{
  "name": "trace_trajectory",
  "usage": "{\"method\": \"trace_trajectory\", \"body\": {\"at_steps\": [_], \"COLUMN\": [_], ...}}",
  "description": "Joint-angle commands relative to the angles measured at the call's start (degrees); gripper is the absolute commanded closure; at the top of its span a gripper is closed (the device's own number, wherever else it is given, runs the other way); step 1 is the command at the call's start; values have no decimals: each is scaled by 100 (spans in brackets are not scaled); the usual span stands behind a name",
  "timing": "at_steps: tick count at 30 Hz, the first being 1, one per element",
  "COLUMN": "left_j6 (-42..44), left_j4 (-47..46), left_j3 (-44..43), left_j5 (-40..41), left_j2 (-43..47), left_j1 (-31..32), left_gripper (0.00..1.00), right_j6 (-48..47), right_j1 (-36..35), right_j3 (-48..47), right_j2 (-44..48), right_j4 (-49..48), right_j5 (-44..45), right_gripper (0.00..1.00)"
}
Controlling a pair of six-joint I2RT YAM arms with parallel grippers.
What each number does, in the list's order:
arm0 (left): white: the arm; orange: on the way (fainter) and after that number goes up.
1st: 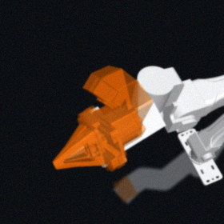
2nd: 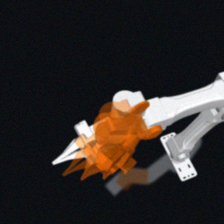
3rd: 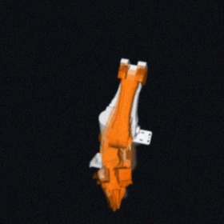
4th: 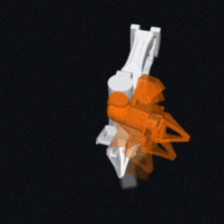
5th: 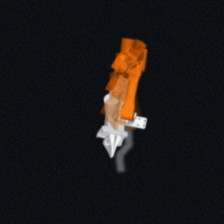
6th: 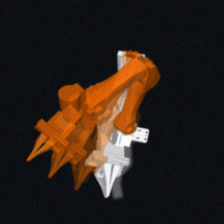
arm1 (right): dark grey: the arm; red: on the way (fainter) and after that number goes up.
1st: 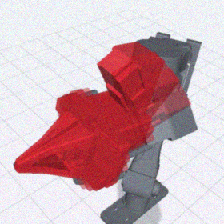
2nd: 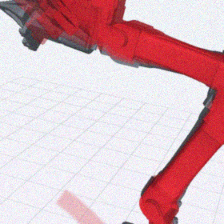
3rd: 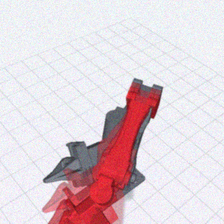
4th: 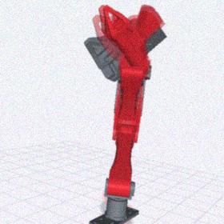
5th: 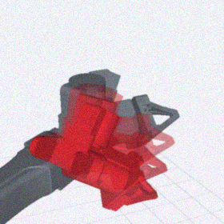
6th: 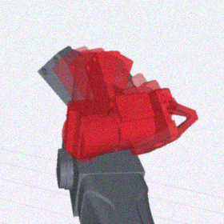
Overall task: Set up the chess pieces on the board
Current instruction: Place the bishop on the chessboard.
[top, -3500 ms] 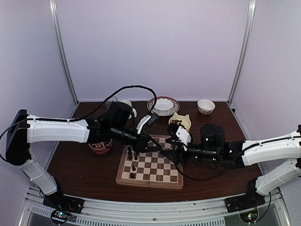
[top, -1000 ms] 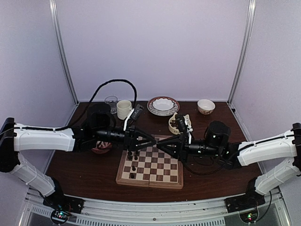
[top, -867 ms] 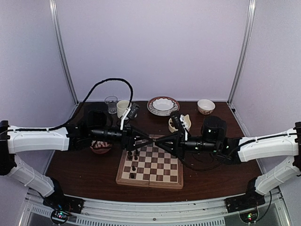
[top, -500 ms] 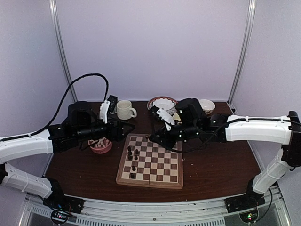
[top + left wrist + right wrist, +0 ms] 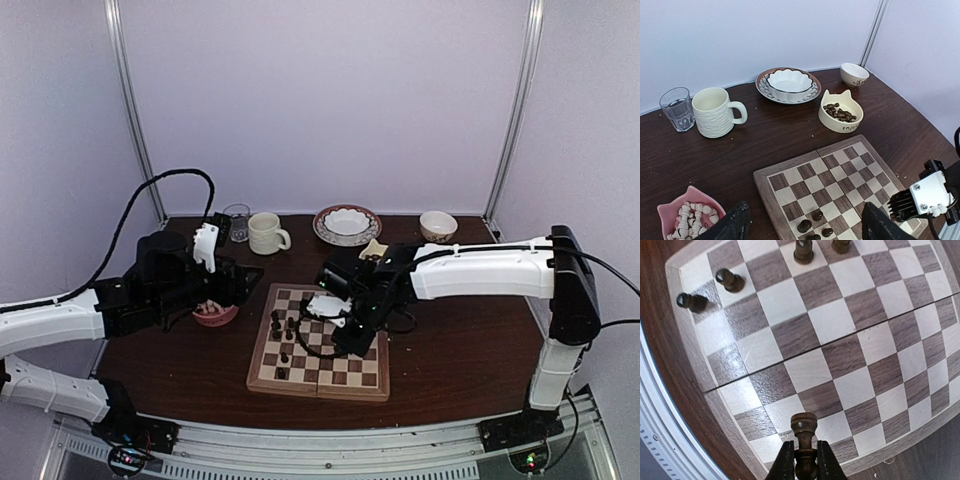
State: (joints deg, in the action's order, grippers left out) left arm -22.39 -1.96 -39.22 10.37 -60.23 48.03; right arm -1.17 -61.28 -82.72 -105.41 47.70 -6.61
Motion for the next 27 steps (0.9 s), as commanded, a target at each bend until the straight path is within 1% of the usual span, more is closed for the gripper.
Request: {"method": "trace_trajectory", "body": {"at_steps": [1,9,17,24,27], "left_j6": [139,113,95,86,84], "left_j4": [-240,-148,-164,-139,-138], "left_j3": [-46,-153,-140,-188,-185], "left_j5": [102,-18,-70,-135,-152], "left_j2": [-72,-171,-171,-258,-264], "left_j1": [-13,-13,-13,-13,-15], "left_gripper": [23,24,24,24,24], "right_j6": [-168,-220,-226,-232,-212], "right_j1": [-42,-58,-96,-113,-113], "right_j3": [-252,-412,-423,-241,-170], "right_j2": [-192,-490,-539,-288,-101], "right_j4": [641,883,784,483,330], "right_j5": [358,434,510,360,324], "right_gripper": [100,100,79,60,60]}}
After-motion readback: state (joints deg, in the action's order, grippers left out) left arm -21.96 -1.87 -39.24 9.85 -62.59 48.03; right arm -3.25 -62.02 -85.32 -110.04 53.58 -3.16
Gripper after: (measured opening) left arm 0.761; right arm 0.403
